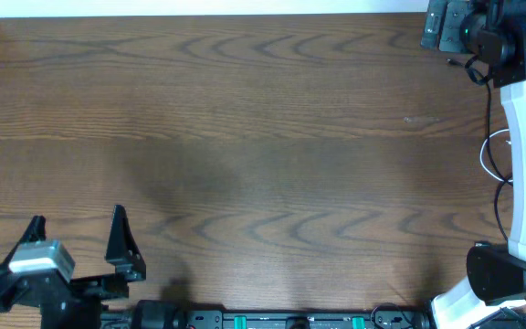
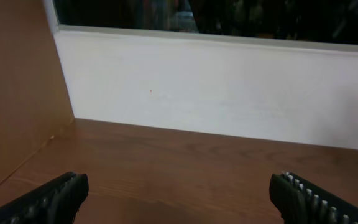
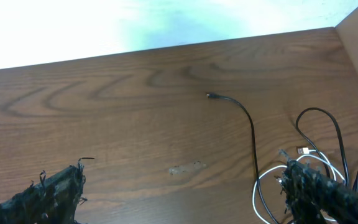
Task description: Untangle cables
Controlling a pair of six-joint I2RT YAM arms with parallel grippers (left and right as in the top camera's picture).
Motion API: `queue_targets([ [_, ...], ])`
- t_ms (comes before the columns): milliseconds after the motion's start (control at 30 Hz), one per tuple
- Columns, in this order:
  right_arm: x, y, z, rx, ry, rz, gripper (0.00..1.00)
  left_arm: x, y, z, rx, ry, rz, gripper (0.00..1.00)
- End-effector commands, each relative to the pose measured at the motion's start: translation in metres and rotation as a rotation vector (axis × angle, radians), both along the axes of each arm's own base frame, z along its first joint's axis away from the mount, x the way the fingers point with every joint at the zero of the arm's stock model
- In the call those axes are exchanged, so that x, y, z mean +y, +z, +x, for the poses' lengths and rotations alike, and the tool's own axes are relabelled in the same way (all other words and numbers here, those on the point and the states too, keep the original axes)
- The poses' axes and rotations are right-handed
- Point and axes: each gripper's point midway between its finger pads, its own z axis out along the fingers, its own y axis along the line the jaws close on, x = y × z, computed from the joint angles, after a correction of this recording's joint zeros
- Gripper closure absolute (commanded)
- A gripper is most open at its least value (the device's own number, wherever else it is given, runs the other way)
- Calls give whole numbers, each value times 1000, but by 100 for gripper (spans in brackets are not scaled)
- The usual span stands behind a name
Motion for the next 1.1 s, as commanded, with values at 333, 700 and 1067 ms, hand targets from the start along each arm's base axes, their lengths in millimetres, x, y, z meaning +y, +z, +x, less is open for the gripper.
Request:
queue_targets([
  [333,0,7,-3,-13,6,-18,1,2,-12,-18,-99,12,-39,2],
  [700,0,7,-3,-13,6,-18,1,3,-16,-36,-189,10,-46,2],
  [1067,0,7,-3,-13,6,-18,1,4,-12,-49,-240,10,-49,2],
])
